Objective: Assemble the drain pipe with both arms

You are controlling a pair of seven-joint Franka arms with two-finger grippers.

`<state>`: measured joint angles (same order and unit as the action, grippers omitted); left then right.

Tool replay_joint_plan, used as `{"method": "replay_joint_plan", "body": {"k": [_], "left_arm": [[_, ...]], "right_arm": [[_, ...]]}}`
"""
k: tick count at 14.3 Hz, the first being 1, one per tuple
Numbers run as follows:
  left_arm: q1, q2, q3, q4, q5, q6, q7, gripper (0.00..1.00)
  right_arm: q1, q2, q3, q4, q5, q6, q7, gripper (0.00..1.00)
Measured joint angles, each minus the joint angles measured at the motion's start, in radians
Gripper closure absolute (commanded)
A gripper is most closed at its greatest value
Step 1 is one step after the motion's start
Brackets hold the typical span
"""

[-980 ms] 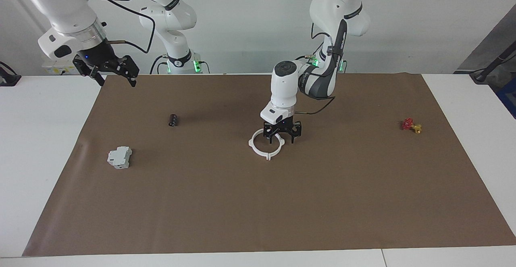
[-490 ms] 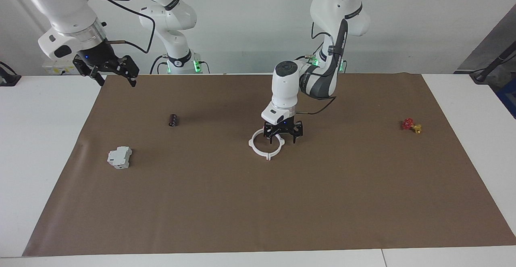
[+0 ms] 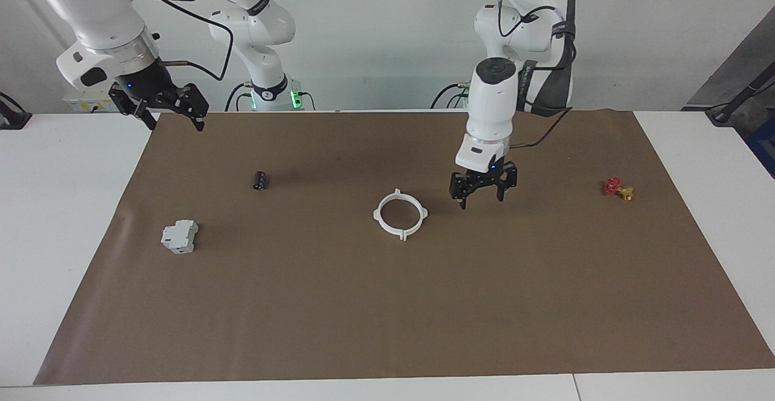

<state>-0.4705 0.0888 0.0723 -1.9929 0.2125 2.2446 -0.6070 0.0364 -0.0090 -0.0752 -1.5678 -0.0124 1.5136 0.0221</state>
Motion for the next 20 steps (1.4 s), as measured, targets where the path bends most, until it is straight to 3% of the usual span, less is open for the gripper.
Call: {"method": "replay_joint_plan", "body": {"k": [8, 16, 20], "left_arm": [[0.329, -0.144, 0.006, 0.001, -0.053, -0.148, 0.398, 0.0], [0.346, -0.233, -0.005, -0.001, -0.059, -0.278, 0.415, 0.0], [0.349, -0.252, -0.009, -0.001, -0.06, -0.448, 0.418, 0.0]], "right_arm": [[0.001, 0.0, 0.001, 0.0, -0.012, 0.0, 0.0, 0.0], [0.0, 0.0, 0.001, 0.0, -0.012, 0.0, 0.0, 0.0], [0.0, 0.0, 0.001, 0.0, -0.012, 0.0, 0.0, 0.0]]}}
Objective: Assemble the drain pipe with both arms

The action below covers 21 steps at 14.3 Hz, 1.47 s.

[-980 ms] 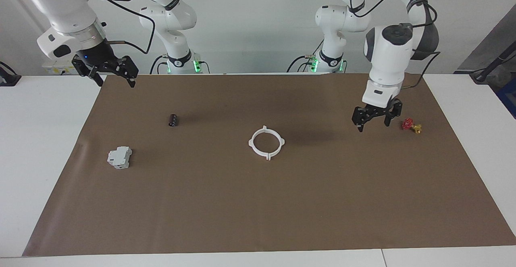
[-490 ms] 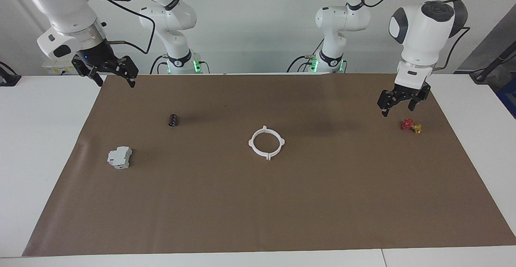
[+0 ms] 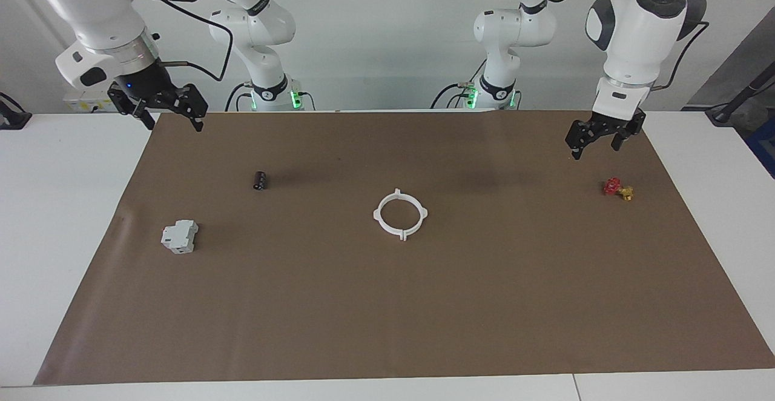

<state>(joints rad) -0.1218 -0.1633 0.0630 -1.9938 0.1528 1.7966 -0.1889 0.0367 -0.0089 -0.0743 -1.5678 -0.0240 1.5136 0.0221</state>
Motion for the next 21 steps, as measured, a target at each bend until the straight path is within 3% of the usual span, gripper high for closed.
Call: {"method": "replay_joint_plan", "body": {"k": [5, 10, 21], "left_arm": [[0.093, -0.008, -0.045, 0.043, -0.066, -0.068, 0.158, 0.0], [0.103, -0.005, -0.062, 0.192, -0.12, -0.117, 0.152, 0.0], [0.05, -0.002, -0.056, 0.213, -0.121, -0.142, 0.151, 0.0]], "right_arm": [[0.0, 0.0, 0.0, 0.0, 0.0, 0.0, 0.0, 0.0], [0.0, 0.0, 0.0, 0.0, 0.0, 0.0, 0.0, 0.0], [0.0, 0.0, 0.0, 0.0, 0.0, 0.0, 0.0, 0.0]]}}
